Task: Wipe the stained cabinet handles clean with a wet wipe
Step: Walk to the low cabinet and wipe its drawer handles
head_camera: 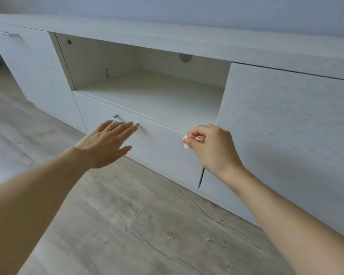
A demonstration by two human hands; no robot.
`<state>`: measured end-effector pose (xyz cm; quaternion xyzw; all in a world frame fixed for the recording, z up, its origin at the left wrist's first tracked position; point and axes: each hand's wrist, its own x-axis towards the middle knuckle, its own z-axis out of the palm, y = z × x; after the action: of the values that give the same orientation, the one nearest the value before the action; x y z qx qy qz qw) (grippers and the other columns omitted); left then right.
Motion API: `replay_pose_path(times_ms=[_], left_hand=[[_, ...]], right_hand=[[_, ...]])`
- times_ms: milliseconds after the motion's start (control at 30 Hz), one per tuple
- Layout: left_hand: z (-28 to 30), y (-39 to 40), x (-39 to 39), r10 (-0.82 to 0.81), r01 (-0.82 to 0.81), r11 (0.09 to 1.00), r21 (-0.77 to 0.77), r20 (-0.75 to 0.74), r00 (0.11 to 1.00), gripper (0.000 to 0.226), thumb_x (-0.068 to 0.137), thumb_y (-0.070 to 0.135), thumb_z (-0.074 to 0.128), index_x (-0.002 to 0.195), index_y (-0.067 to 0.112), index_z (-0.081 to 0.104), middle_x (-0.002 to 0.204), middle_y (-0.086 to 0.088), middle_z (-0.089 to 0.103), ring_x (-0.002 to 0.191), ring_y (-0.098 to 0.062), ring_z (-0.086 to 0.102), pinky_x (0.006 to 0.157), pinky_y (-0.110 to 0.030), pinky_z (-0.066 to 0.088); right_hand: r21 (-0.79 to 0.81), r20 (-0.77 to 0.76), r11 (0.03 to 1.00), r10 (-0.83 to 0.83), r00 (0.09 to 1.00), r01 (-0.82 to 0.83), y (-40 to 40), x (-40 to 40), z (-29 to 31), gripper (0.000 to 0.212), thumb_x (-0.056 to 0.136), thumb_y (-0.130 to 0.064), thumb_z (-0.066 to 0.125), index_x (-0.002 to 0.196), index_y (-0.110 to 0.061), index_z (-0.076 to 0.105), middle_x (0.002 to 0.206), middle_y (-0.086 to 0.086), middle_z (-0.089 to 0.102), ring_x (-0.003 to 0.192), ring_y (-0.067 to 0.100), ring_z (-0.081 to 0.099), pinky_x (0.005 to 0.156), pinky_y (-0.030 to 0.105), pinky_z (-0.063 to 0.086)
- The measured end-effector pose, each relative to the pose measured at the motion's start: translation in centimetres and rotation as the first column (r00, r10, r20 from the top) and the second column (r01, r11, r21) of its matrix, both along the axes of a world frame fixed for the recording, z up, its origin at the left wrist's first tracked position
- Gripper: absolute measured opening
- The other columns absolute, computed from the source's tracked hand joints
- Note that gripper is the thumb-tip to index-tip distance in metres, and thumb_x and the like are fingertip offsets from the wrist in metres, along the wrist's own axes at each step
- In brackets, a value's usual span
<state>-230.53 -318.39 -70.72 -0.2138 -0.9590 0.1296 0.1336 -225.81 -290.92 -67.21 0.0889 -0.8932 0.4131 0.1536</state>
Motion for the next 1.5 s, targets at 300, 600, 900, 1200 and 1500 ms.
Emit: replay_pose_path(times_ms=[300,600,900,1200,1500], left_hand=[[-3.0,-11.8,-11.2,-0.066,0.062,0.977,0.203,0.013,0.998,0.076,0.095,0.049,0.04,0.153,0.017,0.002,0.16,-0.002,0.0,0.146,-0.022,0.005,0.118,-0.038,0.005],[-5.9,-12.5,-20.8,-0.312,0.32,0.924,0.211,-0.073,0.947,0.109,0.077,0.058,0.065,0.151,0.008,0.003,0.159,-0.01,-0.002,0.146,-0.028,-0.003,0.117,-0.047,-0.005],[-7.9,-12.6,-21.6,-0.366,0.411,0.873,0.264,-0.204,0.908,0.11,0.066,0.057,0.074,0.147,0.001,0.025,0.15,-0.02,0.03,0.139,-0.035,0.021,0.115,-0.053,0.009],[-8.2,-12.0,-21.2,-0.331,0.394,0.878,0.27,-0.251,0.91,0.11,0.063,0.059,0.074,0.142,-0.002,0.031,0.147,-0.024,0.032,0.137,-0.04,0.026,0.114,-0.053,0.01],[-9.8,-12.5,-22.9,-0.396,0.48,0.857,0.186,-0.359,0.845,0.118,0.061,0.061,0.074,0.144,-0.001,0.017,0.147,-0.027,0.024,0.137,-0.04,0.016,0.111,-0.059,0.008]], right_hand=[[-0.163,0.051,0.954,-0.248,0.967,0.253,-15.6,-7.7,-5.8,0.008,0.087,-0.016,0.063,0.083,-0.011,0.068,0.091,0.002,0.068,0.085,0.011,0.062,0.073,0.022,0.048],[-0.305,-0.026,0.804,-0.542,0.84,0.51,-20.0,-13.1,-8.3,0.005,0.083,-0.006,0.068,0.079,-0.008,0.065,0.092,0.004,0.067,0.075,0.003,0.06,0.064,0.002,0.04],[-0.479,-0.034,0.698,-0.621,0.783,0.533,-23.3,-14.5,-10.8,0.009,0.083,-0.005,0.068,0.089,-0.009,0.073,0.088,-0.005,0.067,0.075,-0.007,0.062,0.071,0.004,0.043],[-0.541,-0.094,0.635,-0.697,0.711,0.551,-25.1,-14.4,-11.1,0.011,0.088,-0.004,0.063,0.096,-0.002,0.071,0.097,0.005,0.068,0.081,0.002,0.064,0.075,0.006,0.046],[-0.715,0.017,0.499,-0.688,0.725,0.49,-25.8,-14.6,-11.3,0.014,0.084,-0.003,0.068,0.09,-0.014,0.071,0.096,0.004,0.07,0.079,-0.005,0.065,0.074,0.006,0.046]])
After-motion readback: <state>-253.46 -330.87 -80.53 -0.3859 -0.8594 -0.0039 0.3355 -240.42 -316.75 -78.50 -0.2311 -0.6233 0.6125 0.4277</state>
